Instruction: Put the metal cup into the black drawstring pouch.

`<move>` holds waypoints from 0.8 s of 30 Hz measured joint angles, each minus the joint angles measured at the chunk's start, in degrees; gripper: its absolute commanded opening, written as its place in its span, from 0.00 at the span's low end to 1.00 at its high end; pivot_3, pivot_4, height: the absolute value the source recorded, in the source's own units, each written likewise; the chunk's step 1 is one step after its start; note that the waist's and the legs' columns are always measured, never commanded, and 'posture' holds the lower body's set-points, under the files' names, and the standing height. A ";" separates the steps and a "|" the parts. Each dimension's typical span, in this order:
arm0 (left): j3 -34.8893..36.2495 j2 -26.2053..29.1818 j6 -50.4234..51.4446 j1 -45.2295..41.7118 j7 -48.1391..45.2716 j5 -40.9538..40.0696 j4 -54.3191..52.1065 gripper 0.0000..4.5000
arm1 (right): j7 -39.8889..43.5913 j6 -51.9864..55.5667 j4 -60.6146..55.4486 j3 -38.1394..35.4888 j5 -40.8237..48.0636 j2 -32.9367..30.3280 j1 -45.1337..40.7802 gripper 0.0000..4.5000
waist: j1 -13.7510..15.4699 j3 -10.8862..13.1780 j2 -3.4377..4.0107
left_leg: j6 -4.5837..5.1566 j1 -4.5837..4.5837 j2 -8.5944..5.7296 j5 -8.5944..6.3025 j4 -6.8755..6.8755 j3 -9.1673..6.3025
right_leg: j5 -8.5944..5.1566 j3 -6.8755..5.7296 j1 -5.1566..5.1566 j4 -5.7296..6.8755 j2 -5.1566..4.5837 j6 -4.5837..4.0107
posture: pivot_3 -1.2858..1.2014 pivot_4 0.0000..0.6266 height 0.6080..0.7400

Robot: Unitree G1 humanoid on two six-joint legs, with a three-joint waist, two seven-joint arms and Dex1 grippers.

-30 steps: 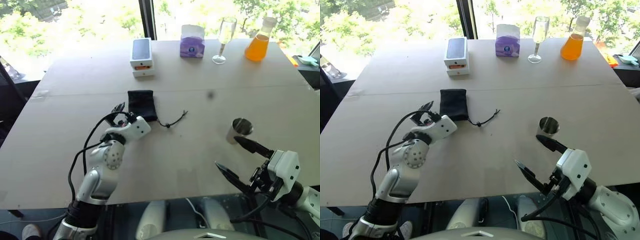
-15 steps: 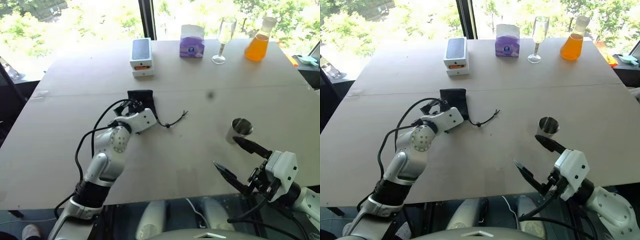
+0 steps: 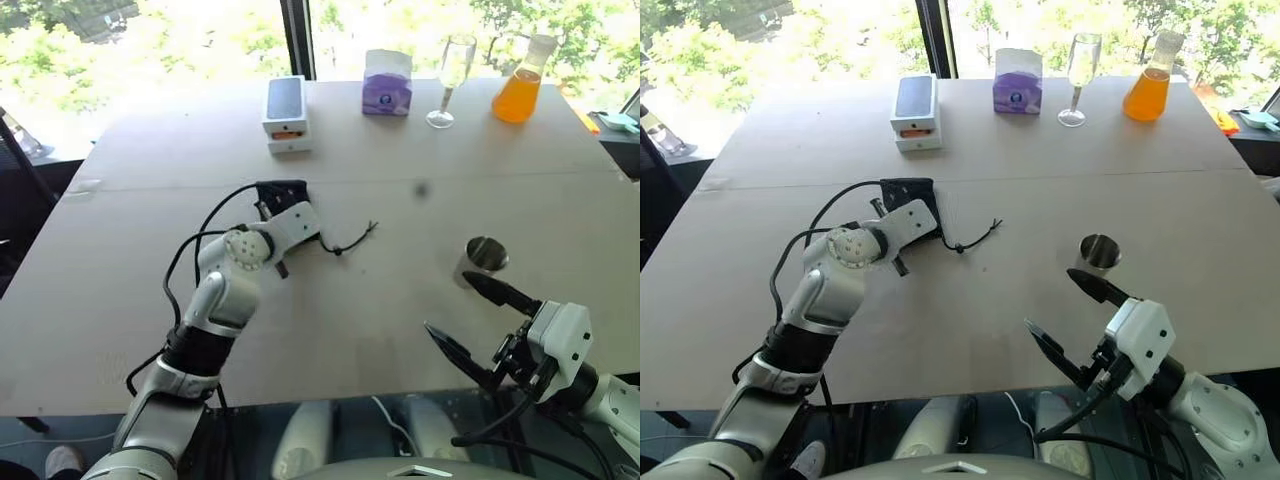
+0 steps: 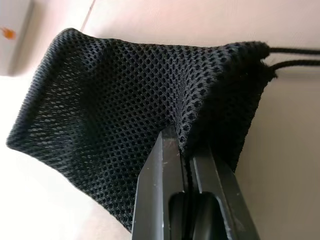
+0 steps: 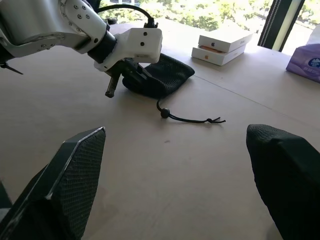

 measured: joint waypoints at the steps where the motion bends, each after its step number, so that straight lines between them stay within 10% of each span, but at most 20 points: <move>1: 0.48 -0.19 2.12 -0.32 -0.87 -1.38 -0.35 0.02 | 0.00 0.03 0.00 0.00 0.00 -0.01 -0.02 1.00 | -0.09 0.00 0.00 | 0.00 0.00 0.00 0.00 0.00 0.00 | 0.00 0.01 0.00 0.00 0.00 0.00 | 0.52 0.24 1.00; 13: 3.33 1.78 34.42 -8.21 -3.06 -22.08 -2.17 0.02 | -3.37 1.54 -0.20 -0.81 -0.37 0.43 -3.20 1.00 | -0.77 0.01 -0.01 | -0.03 0.00 0.02 0.02 0.01 -0.01 | 0.00 0.06 -0.03 0.03 -0.01 0.00 | 0.52 0.24 1.00; 24: 1.20 11.18 30.56 -14.32 14.99 -19.44 5.24 0.02 | -9.59 19.27 -2.84 -3.65 5.54 -7.31 -17.86 1.00 | -0.51 0.05 -0.06 | -0.12 -0.11 -0.03 0.07 0.00 -0.05 | 0.00 0.21 -0.08 -0.02 -0.10 0.00 | 0.52 0.24 1.00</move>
